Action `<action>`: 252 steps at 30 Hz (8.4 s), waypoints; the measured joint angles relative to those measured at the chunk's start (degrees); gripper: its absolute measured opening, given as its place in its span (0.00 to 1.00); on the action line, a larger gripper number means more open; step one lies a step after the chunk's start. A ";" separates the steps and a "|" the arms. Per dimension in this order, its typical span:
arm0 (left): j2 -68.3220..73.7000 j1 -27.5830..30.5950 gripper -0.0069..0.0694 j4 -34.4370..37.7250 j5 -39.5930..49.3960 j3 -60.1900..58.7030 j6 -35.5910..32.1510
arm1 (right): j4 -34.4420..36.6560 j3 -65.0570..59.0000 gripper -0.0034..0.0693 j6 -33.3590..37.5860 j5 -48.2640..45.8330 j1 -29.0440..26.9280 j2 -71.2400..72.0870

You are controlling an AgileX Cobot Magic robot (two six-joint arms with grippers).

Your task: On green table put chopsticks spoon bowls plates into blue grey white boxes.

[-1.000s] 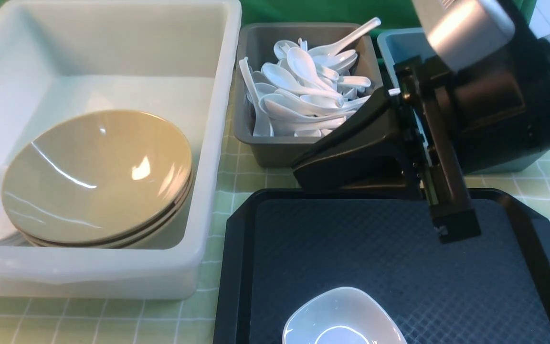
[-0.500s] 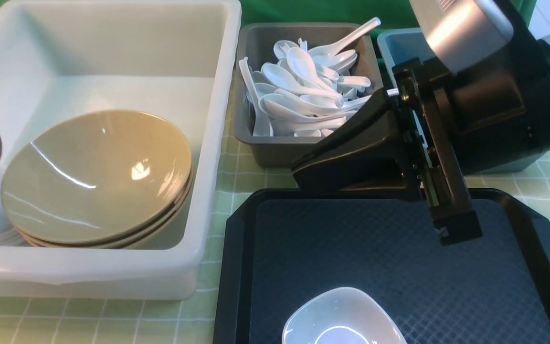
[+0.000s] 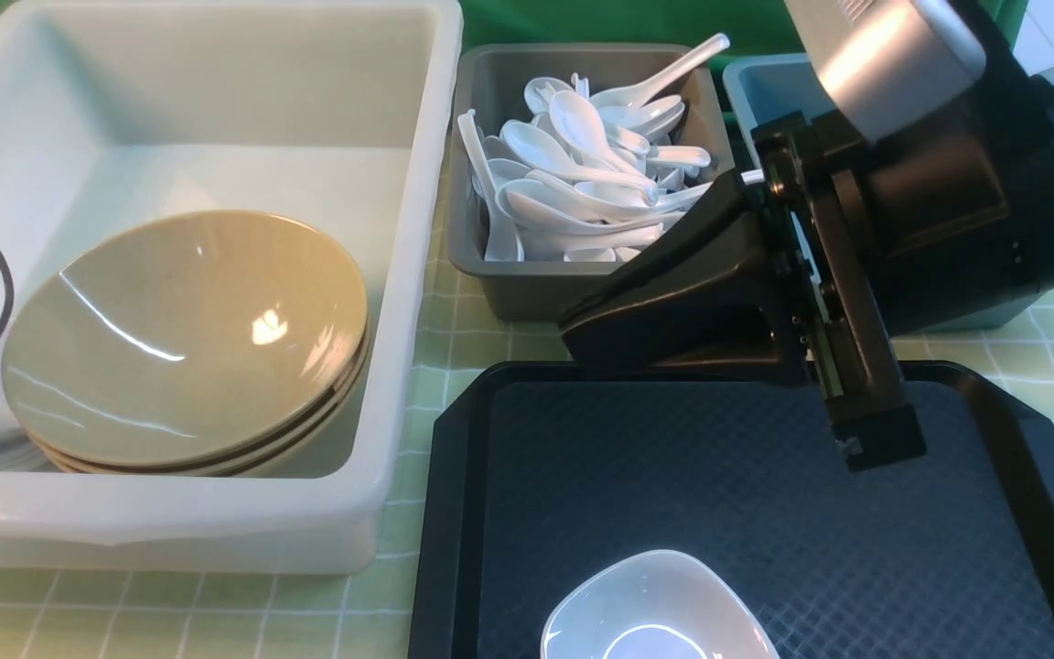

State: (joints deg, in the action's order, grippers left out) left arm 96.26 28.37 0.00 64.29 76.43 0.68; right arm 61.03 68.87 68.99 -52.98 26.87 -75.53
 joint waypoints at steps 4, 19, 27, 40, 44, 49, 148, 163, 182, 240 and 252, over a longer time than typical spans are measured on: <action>-0.43 -0.07 0.67 -1.56 3.94 0.97 0.32 | -2.97 0.23 0.11 -0.88 -0.05 0.00 0.06; -16.47 -20.89 0.85 16.91 6.66 8.90 -17.26 | -19.85 -0.88 0.14 -19.49 -3.16 -11.63 11.65; -9.56 -50.11 0.85 24.77 6.51 2.55 -27.93 | -21.02 -8.44 0.16 -22.42 -3.12 -12.62 20.07; 16.74 -68.43 0.84 18.79 0.11 5.06 -27.41 | -21.32 -11.20 0.18 -22.79 -4.47 -12.62 25.15; 20.42 -68.43 0.70 21.18 0.21 5.43 -27.97 | -21.72 -11.20 0.18 -22.79 -5.90 -12.62 25.32; 22.15 -68.19 0.29 24.14 2.75 5.68 -29.11 | -22.05 -11.20 0.19 -22.79 -6.34 -12.62 25.49; -14.11 -25.57 0.53 26.90 6.73 9.93 -15.99 | -33.71 1.93 0.11 -39.25 4.17 -12.07 4.71; -61.91 -42.16 0.09 15.28 -0.32 -28.39 -1.33 | -44.24 -34.47 0.11 -50.99 20.08 -12.72 50.42; -77.66 -42.43 0.09 21.48 -15.37 -43.64 -5.47 | -40.51 -46.75 0.08 -51.29 25.39 -12.72 65.19; -96.99 -32.76 0.09 -5.38 -44.11 -77.68 6.21 | -40.47 -46.75 0.13 -51.29 25.21 -12.72 65.19; -96.99 -32.76 0.09 -5.33 -44.11 -77.68 6.21 | -45.94 -46.93 0.14 -47.97 24.13 -17.58 68.42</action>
State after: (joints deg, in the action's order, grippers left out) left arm -0.73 -4.39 -5.33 20.18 -1.25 6.89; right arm 15.09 21.94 21.02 -28.84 9.29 -7.11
